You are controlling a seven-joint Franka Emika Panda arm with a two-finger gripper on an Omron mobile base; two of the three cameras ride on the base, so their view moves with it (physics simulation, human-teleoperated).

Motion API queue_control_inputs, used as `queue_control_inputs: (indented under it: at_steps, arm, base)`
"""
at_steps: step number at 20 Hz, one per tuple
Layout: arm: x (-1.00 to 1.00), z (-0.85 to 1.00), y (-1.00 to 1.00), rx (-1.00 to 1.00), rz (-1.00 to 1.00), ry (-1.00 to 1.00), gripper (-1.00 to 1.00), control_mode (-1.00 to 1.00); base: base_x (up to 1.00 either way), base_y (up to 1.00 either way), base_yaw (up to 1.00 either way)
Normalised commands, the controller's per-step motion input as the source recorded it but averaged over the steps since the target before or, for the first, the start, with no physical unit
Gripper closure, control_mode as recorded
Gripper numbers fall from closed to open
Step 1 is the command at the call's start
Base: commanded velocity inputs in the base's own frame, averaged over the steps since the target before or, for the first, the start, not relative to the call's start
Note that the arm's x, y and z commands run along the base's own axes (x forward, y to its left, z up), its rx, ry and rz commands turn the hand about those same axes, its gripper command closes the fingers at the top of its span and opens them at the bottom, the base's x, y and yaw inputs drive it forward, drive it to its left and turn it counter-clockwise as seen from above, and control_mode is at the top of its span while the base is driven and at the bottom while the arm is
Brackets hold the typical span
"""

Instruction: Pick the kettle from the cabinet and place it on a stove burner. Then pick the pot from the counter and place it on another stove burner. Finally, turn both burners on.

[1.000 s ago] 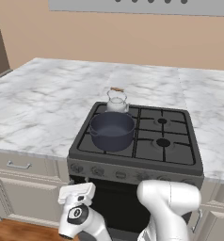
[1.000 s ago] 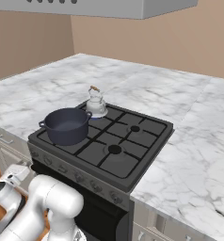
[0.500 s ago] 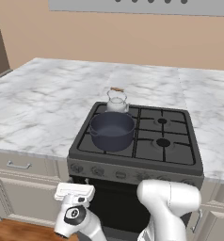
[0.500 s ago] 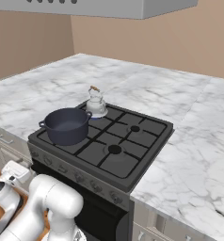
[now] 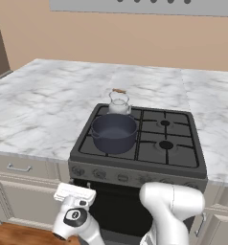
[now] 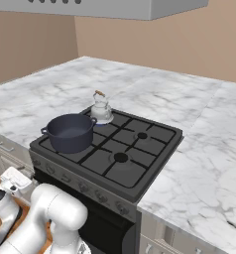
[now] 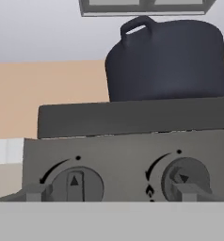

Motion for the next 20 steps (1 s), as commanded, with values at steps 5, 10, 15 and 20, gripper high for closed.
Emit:
queue_control_inputs:
  at_steps: [5, 10, 15, 20]
  arm:
    - [0.15, 0.0, 0.0, 0.04, 0.01, 0.0, -1.0, -1.0]
    - [0.22, 0.0, 0.0, 0.0, 0.03, 0.0, -1.0, -1.0]
    - [0.25, 0.0, 0.0, 0.0, 0.03, 0.01, -1.0, -1.0]
    - [0.27, 0.0, 0.05, 0.0, 0.0, 0.03, -1.0, -1.0]
  base:
    - [0.0, 0.0, 0.0]
    - [0.0, 0.0, 0.0]
    - [0.0, 0.0, 0.0]
    - [0.0, 0.0, 0.0]
